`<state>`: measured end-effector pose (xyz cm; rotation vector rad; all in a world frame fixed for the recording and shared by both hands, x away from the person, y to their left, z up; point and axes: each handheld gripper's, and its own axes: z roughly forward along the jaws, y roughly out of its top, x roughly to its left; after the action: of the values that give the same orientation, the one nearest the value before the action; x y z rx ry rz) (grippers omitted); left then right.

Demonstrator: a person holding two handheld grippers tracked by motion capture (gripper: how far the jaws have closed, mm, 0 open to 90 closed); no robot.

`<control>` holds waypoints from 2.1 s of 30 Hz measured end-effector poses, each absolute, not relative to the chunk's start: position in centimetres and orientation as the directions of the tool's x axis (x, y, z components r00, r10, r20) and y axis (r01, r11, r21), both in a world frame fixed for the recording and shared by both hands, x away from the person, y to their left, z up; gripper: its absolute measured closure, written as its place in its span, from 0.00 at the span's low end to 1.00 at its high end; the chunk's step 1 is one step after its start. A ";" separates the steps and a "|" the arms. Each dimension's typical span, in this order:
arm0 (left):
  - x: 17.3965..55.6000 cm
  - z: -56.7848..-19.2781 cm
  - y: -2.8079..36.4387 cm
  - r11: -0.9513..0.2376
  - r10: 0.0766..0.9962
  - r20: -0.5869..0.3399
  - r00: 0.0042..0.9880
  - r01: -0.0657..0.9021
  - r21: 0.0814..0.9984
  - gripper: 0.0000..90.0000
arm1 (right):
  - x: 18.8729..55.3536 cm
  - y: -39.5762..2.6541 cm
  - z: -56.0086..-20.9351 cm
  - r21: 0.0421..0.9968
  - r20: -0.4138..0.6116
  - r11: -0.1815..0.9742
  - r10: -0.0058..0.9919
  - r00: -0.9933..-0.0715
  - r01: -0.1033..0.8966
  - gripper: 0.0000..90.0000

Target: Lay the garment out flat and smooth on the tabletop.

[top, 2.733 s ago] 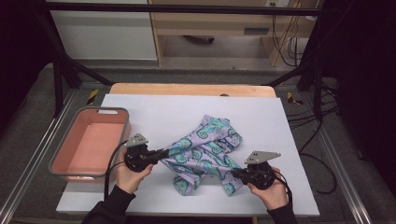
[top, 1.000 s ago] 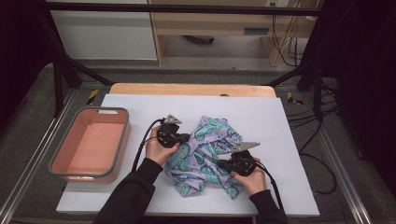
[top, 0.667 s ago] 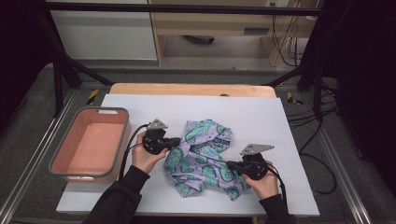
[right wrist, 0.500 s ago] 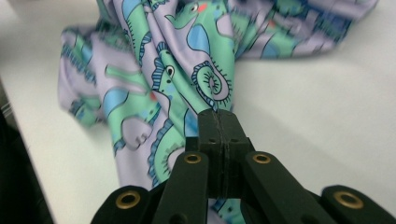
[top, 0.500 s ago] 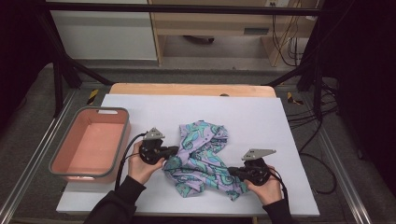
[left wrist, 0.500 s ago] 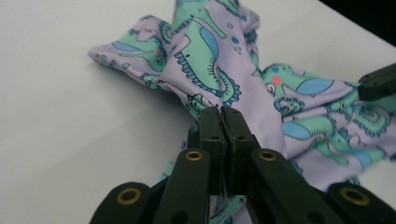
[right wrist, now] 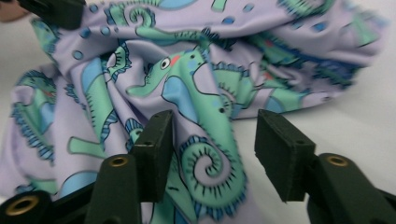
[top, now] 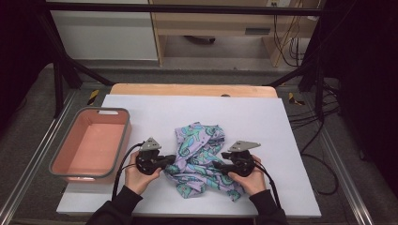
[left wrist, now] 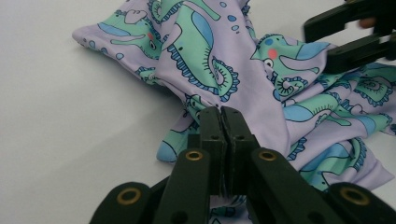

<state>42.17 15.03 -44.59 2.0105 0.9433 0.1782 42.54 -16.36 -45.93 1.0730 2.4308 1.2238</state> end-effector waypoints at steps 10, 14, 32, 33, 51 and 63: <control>41.8 -44.4 14.8 -0.315 0.662 -0.243 0.709 0.557 0.769 0.97 | 41.0 -17.9 -44.6 0.711 0.176 0.447 0.634 -0.753 0.542 0.98; 41.3 -44.5 13.7 -0.337 0.631 -0.261 0.731 0.561 0.756 0.97 | 39.4 -20.1 -44.3 0.705 0.175 0.441 0.651 -0.739 0.555 0.98; 49.7 -44.5 13.3 -0.288 0.785 -0.154 0.600 0.573 0.767 0.31 | 40.8 -19.4 -44.2 0.794 0.108 0.361 0.708 -0.698 0.489 0.48; 50.2 -44.8 13.2 -0.287 0.793 -0.151 0.590 0.581 0.762 0.31 | 41.1 -19.1 -44.4 0.790 0.109 0.364 0.708 -0.698 0.492 0.47; 52.9 -47.8 12.5 -0.390 0.771 -0.068 0.633 0.554 0.735 0.68 | 42.4 -17.0 -46.5 0.758 0.109 0.403 0.698 -0.708 0.514 0.53; 50.0 -45.5 14.9 -0.315 0.788 -0.131 0.601 0.577 0.753 0.96 | 41.9 -17.8 -45.7 0.720 0.143 0.420 0.689 -0.711 0.552 0.96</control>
<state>50.00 14.91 -45.48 2.0238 1.0790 0.3334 41.94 -17.85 -45.72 1.1028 2.4959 1.1648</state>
